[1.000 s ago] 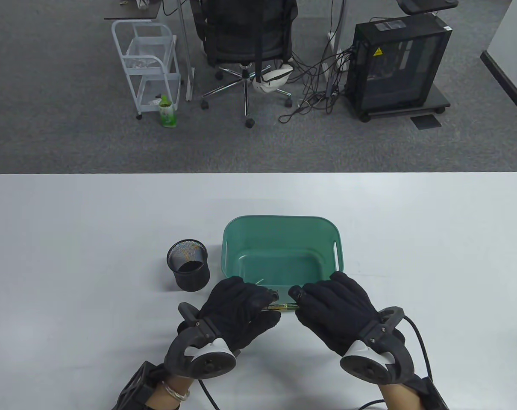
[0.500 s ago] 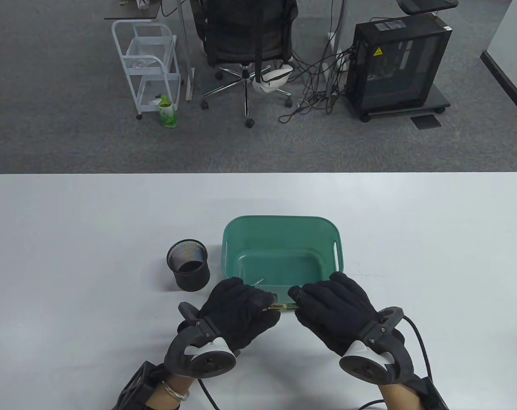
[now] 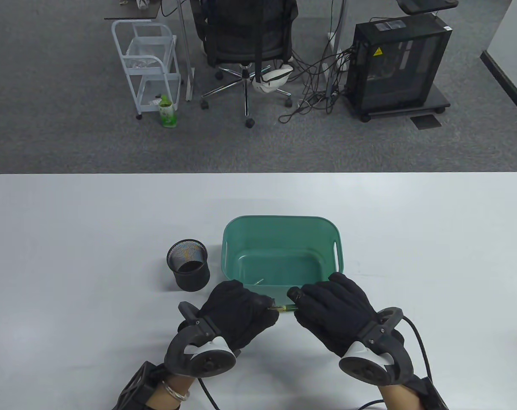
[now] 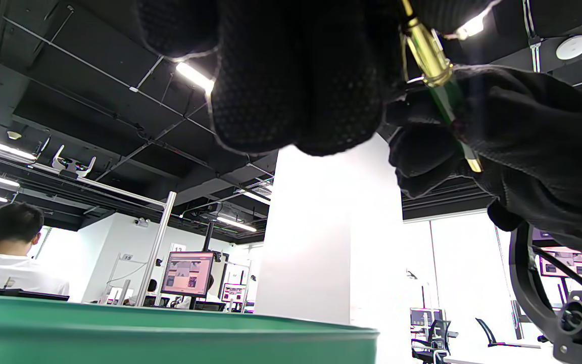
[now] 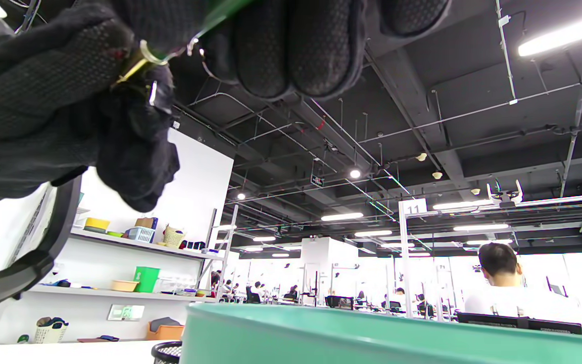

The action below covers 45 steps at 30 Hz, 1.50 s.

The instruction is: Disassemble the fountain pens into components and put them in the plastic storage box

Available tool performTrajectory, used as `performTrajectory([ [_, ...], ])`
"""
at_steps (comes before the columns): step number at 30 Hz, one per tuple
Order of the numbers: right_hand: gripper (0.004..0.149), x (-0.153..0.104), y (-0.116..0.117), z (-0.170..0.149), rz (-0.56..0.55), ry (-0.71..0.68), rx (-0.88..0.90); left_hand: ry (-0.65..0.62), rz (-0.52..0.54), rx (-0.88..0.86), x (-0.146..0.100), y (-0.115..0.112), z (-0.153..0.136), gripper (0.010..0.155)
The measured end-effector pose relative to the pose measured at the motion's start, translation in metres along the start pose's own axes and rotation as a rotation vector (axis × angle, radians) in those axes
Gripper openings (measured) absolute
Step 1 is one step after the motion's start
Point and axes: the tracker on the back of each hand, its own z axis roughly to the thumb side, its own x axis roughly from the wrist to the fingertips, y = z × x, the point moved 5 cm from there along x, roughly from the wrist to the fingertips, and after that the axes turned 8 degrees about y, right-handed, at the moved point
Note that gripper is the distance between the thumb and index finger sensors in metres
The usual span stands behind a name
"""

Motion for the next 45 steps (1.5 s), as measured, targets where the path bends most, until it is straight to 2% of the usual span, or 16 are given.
performTrajectory([
  [24, 0.044, -0.0004, 0.0016, 0.0004, 0.003, -0.001, -0.001, 0.000, -0.001, 0.002, -0.0013, -0.0003, -0.0014, 0.061],
  [38, 0.044, -0.0004, 0.0016, 0.0004, 0.003, -0.001, -0.002, -0.004, 0.000, 0.032, -0.0015, -0.0009, 0.0021, 0.046],
  [45, 0.044, -0.0001, 0.0014, -0.0005, 0.002, 0.001, -0.006, -0.008, 0.000, 0.028, -0.0014, -0.0011, 0.0028, 0.045],
])
